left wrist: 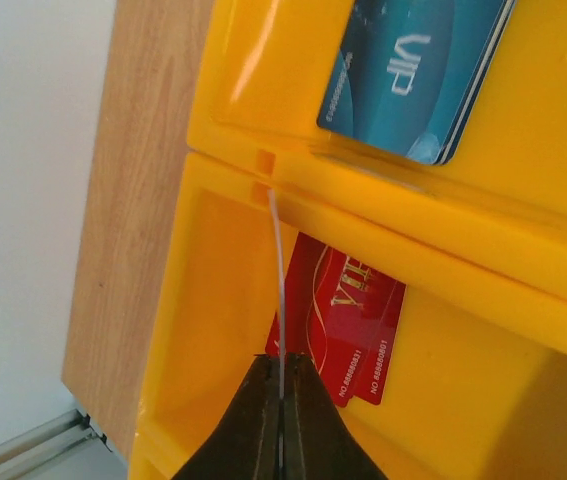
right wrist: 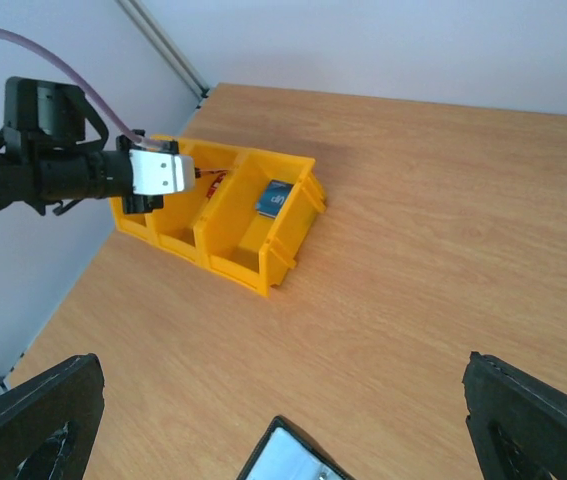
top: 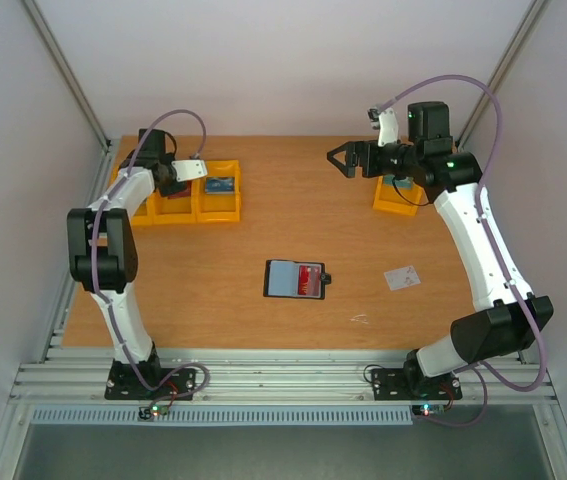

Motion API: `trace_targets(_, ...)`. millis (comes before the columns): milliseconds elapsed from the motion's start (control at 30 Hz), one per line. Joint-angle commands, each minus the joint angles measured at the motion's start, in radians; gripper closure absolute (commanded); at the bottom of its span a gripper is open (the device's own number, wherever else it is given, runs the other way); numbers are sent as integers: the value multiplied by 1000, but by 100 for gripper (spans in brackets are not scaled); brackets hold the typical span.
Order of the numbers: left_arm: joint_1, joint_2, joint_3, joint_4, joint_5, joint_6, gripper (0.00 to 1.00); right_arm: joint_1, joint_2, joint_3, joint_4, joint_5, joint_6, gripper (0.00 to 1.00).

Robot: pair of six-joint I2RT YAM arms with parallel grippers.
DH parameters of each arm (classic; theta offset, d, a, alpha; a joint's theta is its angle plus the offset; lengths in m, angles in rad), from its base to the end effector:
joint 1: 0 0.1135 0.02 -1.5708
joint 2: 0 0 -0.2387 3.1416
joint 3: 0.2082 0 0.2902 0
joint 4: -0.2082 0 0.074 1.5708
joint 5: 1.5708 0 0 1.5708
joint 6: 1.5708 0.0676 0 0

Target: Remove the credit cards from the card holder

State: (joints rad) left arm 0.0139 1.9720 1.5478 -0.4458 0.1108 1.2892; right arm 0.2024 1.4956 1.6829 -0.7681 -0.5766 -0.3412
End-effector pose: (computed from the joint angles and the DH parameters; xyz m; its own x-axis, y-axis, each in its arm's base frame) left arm 0.4878 -0.0007 0.1631 -0.1571 0.9526 -0.2604 0.7501 0.2866 0.5959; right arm 0.3640 0.1123 0.3916 -0.3007 -0.3481 -0.8879 -0.7594 0.6506 0.0021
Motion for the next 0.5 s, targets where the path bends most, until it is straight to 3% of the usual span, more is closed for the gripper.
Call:
trace_targets(0, -3, 37, 32, 28, -71, 18, 100, -14, -24, -5, 14, -32, -6, 1)
trace_targets(200, -1, 93, 46, 66, -153, 68, 100, -16, -20, -2, 19, -42, -8, 1)
trace_targets(467, 0, 145, 67, 82, -143, 133, 100, -17, -15, -1, 20, -61, -8, 2)
